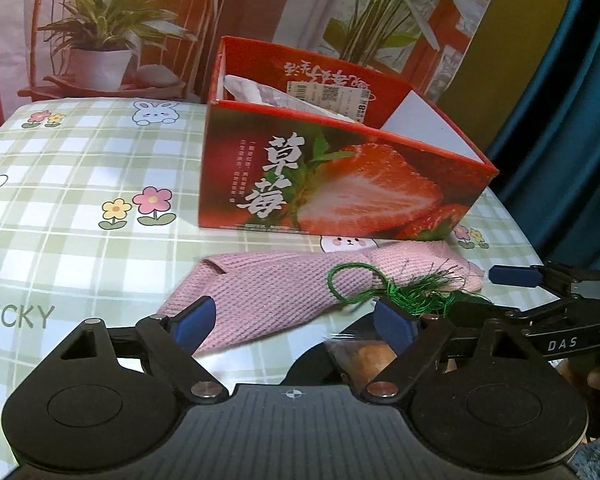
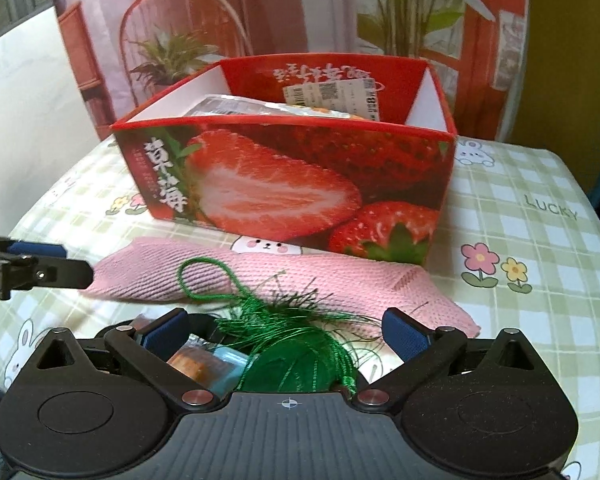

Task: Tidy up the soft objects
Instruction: 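Move both grippers down to the wrapped bread snack beside the pink cloth, then close the left gripper on the bread snack while the right gripper also grips it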

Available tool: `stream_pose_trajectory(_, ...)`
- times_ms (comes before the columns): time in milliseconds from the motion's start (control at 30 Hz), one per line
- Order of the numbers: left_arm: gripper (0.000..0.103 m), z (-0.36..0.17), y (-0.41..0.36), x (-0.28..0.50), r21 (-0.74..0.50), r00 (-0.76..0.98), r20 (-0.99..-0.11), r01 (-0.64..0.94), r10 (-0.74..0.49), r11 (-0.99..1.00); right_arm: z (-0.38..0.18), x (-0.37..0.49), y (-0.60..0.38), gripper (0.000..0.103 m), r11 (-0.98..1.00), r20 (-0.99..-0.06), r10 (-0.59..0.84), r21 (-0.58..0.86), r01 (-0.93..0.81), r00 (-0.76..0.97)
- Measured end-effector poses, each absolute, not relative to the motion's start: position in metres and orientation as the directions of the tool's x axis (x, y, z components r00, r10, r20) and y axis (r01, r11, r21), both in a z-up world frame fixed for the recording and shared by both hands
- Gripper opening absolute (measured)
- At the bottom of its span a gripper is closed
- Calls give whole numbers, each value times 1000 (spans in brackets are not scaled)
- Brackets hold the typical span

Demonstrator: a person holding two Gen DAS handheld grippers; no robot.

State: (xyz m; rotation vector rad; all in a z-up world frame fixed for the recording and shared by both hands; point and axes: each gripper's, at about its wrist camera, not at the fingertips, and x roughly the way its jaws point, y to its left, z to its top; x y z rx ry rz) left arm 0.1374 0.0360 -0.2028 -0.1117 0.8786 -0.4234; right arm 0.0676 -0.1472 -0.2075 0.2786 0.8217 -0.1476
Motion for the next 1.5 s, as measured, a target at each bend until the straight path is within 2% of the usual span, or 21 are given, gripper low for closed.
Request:
stream_pose_trajectory(467, 83, -202, 34, 121, -274, 554, -703, 367, -445, 889, -200, 60, -135, 89, 959, -725, -10, 188, 213, 689)
stream_pose_trajectory(567, 80, -203, 34, 114, -280, 547, -701, 379, -457, 882, -200, 55, -131, 83, 958, -721, -2, 196, 207, 693)
stream_pose_trajectory(833, 68, -207, 33, 101, -313, 525, -691, 403, -497, 860, -200, 40, -118, 76, 959, -708, 13, 207, 191, 706)
stream_pose_trajectory(1100, 65, -209, 34, 94, -338, 510, -679, 423, -529, 841, -193, 30, -113, 66, 960, -687, 14, 212, 182, 727)
stream_pose_trajectory(1267, 57, -211, 34, 92, -364, 486, -675, 436, -555, 823, -191, 27, -108, 59, 963, -682, 24, 212, 166, 731)
stream_pose_trajectory(1500, 56, -212, 35, 92, -385, 470, -672, 439, -573, 812, -188, 25, -102, 54, 967, -674, 26, 205, 153, 739)
